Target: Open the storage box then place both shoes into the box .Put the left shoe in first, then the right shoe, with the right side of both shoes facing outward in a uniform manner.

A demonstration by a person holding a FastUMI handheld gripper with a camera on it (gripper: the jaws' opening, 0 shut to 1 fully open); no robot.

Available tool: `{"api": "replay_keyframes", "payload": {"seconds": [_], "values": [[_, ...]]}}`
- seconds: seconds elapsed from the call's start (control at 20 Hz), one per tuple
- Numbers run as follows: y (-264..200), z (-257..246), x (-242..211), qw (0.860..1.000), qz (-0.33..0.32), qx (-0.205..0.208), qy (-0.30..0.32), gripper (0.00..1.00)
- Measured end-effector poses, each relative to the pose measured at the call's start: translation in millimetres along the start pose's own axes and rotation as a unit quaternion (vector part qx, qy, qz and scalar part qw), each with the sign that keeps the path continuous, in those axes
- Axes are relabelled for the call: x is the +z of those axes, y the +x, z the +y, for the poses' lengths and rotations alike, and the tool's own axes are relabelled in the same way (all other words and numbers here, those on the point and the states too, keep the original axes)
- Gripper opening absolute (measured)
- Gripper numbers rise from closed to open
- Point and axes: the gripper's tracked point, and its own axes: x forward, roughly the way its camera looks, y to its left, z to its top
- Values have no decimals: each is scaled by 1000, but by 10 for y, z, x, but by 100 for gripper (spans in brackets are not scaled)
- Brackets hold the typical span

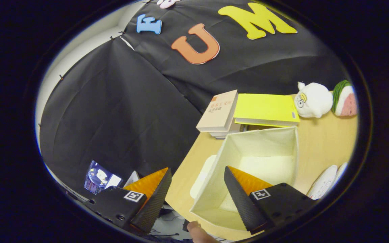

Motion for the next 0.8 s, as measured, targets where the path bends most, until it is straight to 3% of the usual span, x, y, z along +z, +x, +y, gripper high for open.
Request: {"api": "replay_keyframes", "payload": {"seconds": [0.5, 0.8], "values": [[-982, -989, -454, 998, -21, -56, 13, 100], [-1333, -1795, -722, 991, -14, -131, 14, 100]]}}
